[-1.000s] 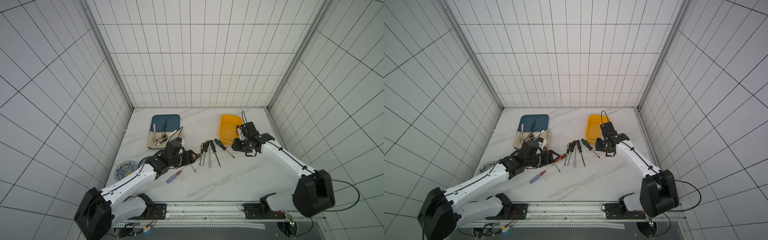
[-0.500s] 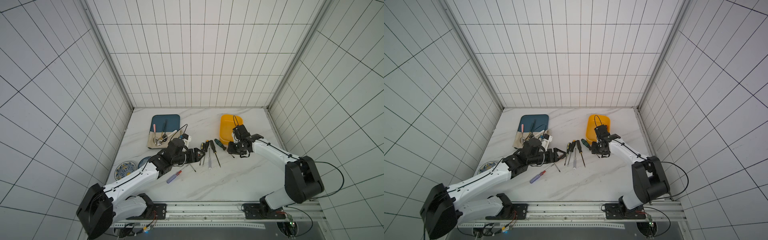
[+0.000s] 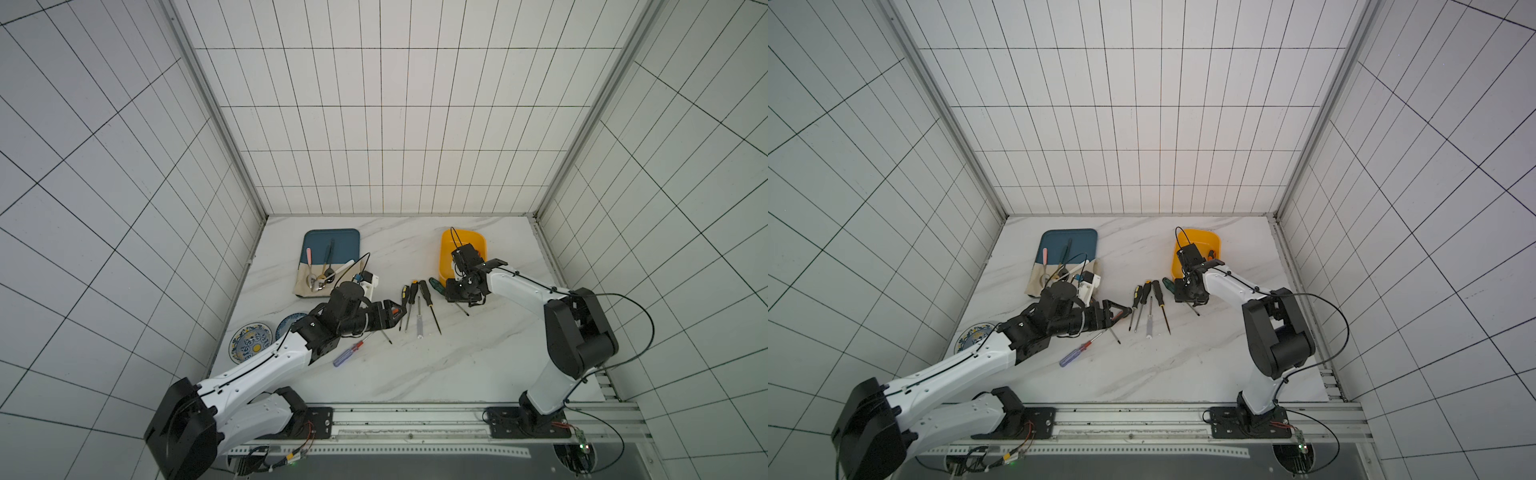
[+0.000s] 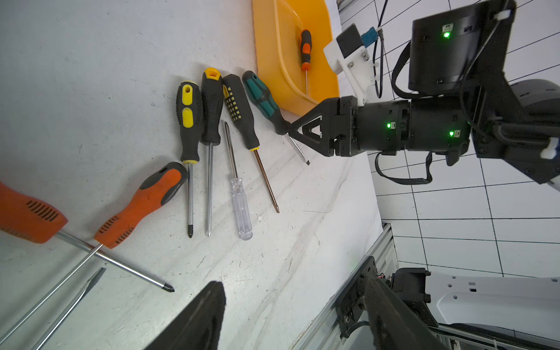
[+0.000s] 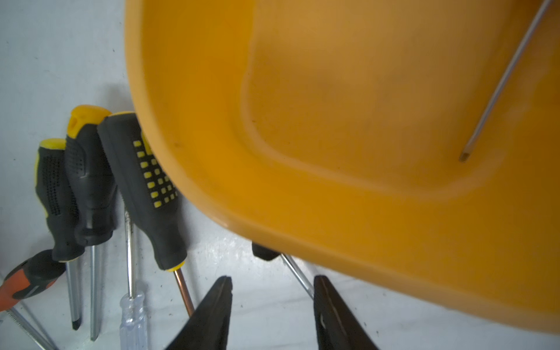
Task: Put the screwdriver on the desktop into the storage box
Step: Pick up the screwdriver from the center of the board.
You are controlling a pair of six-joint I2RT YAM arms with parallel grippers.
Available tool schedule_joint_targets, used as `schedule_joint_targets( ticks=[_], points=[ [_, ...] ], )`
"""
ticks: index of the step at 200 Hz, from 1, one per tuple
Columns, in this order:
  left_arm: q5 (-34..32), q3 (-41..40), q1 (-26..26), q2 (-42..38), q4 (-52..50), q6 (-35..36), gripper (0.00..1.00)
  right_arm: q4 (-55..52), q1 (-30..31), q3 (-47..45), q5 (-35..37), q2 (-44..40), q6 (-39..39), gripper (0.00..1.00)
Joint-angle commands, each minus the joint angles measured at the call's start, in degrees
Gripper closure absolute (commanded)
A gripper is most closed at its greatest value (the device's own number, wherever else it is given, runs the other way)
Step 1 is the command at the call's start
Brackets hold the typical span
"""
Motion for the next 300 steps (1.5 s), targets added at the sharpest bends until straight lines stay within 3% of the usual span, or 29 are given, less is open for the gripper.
schedule_joint_targets(
  ticks=[1,92,179,300],
  points=[
    [-0.80,-0.54,-0.07,-0.53,-0.18,0.62,0.23,-2.34,0.54,3.96,1.91,2.14,-1.51,0.53],
    [-1.80,-0.89,0.03,-0.57,-0.90,0.35,0.23,-4.68,1.70,8.78,1.42,7.08,-2.80,0.54],
    [-2.40,-0.82,0.08,-0.30,-1.26,0.24,0.23,-6.09,3.76,10.08,1.78,9.34,-3.71,0.63],
    [-2.40,-1.03,0.09,-0.06,-1.34,-0.04,0.23,-9.06,6.04,14.78,5.63,14.23,-5.30,0.61]
  ],
)
